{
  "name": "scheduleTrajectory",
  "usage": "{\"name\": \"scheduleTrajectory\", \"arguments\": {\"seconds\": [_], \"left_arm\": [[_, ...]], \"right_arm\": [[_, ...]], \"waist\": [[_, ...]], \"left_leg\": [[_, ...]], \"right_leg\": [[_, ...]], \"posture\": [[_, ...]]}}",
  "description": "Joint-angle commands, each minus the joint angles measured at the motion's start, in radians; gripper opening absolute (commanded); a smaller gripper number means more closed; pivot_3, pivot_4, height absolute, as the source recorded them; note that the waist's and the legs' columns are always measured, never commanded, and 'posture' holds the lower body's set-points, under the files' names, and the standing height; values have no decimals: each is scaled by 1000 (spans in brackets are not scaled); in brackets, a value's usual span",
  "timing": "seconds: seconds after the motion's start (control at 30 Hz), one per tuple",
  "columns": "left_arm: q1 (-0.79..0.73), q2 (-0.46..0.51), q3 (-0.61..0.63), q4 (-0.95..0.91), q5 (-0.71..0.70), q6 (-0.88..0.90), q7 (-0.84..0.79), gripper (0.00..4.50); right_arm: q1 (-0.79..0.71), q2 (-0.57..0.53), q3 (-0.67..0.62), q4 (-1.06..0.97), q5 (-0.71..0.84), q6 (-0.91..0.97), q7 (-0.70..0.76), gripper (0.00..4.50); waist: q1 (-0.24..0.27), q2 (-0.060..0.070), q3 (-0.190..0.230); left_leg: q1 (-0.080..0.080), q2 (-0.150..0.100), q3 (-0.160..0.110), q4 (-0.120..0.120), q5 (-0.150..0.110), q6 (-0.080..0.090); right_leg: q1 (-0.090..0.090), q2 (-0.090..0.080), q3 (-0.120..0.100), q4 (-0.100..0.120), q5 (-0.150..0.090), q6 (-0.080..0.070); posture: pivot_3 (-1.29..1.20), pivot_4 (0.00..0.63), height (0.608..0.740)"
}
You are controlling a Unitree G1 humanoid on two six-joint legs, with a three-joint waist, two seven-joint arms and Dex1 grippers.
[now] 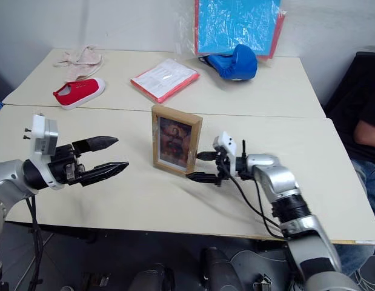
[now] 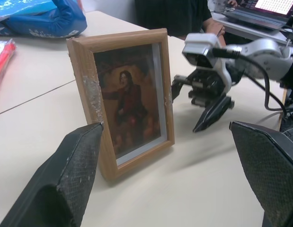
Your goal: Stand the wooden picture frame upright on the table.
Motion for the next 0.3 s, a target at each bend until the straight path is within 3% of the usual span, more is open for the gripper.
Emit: {"name": "scheduleTrajectory", "arguments": {"seconds": [0.03,0.17,0.3], "left_arm": [[-15,44,-7,22,23,-45,-56,4500],[-59,91,-26,95,58,-85,-115,4500],[-147,106,-50,167,65,-93,-136,4500]], "right_arm": [[-44,-154,-74,-123,62,98,133,4456],[-63,-283,-131,-167,103,165,212,4456],[-48,-280,-220,-194,165,244,144,4456]], "waist": [[2,1,1],[2,1,1],[4,1,1]], "left_leg": [[0,0,0,0,0,0],[0,0,0,-1,0,0],[1,0,0,-1,0,0]], "right_leg": [[0,0,0,0,0,0],[0,0,0,-1,0,0],[1,1,0,0,0,0]], "posture": [[0,150,740],[0,150,740],[0,150,740]]}}
